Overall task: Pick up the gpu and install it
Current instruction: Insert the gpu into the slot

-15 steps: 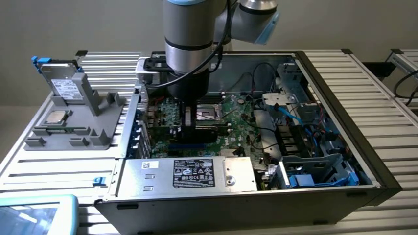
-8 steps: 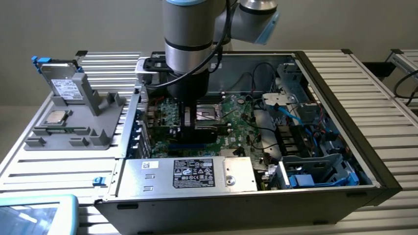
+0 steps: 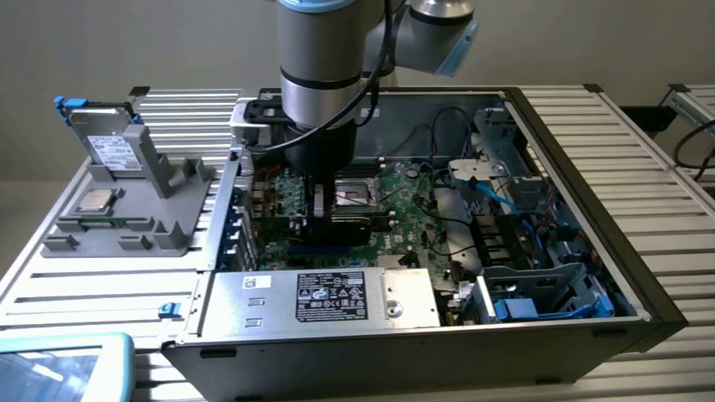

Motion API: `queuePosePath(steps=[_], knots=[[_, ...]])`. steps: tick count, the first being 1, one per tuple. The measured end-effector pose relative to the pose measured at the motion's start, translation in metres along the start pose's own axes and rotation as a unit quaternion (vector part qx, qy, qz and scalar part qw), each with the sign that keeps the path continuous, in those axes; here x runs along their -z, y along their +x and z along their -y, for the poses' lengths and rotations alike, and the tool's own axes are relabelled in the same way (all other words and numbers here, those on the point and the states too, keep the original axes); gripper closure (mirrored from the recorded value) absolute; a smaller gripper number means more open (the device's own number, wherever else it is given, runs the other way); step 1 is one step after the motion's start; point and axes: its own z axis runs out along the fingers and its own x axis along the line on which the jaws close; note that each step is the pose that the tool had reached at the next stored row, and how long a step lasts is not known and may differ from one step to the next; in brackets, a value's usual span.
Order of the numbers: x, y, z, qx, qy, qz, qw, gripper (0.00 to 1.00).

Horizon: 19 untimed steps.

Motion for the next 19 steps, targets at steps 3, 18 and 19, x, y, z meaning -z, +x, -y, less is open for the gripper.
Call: queuePosePath(steps=[3, 18, 19], knots=[[-0.0016, -0.0001, -0.0002, -0.005, 0.0, 0.0007, 1.0, 0.73], [-0.0053, 0.0001, -0.0019, -0.005, 0.0, 0.0014, 1.0, 0.73], [-0.0054, 0.0001, -0.002, -0.005, -0.0001, 0.0013, 1.0, 0.73]])
